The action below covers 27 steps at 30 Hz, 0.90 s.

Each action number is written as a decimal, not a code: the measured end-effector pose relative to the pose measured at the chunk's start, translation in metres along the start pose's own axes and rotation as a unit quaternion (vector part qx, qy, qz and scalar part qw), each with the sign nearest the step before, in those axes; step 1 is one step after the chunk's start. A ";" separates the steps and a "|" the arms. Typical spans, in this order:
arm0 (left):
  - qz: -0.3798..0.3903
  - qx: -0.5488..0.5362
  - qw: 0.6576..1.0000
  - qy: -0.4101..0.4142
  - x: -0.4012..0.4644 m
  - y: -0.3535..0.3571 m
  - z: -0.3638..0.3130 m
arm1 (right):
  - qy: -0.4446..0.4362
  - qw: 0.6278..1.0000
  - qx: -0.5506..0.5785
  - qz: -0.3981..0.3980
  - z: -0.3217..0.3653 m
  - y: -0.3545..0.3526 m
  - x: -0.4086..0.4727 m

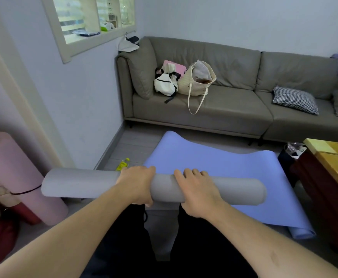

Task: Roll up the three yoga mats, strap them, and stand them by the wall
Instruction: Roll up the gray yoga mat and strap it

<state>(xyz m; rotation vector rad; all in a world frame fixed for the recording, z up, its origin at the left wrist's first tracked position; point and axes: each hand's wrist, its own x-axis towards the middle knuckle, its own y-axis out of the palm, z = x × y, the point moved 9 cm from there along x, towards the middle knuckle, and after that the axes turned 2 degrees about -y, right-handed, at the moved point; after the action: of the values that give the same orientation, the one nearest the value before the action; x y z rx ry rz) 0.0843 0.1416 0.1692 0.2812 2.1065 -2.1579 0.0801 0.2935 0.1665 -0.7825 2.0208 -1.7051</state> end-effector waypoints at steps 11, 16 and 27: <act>-0.047 0.080 0.996 -0.001 -0.012 0.014 -0.012 | -0.005 0.978 0.121 0.171 -0.011 0.010 0.015; -0.036 0.031 0.999 -0.005 -0.003 0.007 -0.004 | 0.001 0.998 0.043 0.053 -0.002 0.007 0.001; -0.119 0.060 0.991 0.035 -0.008 0.002 0.008 | 0.005 0.999 0.022 0.039 -0.009 -0.012 0.010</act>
<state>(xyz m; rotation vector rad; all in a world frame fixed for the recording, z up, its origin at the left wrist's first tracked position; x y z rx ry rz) 0.0922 0.1335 0.1687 0.1236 2.1490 -2.4462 0.0692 0.2932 0.1802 -0.6735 1.9864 -1.7061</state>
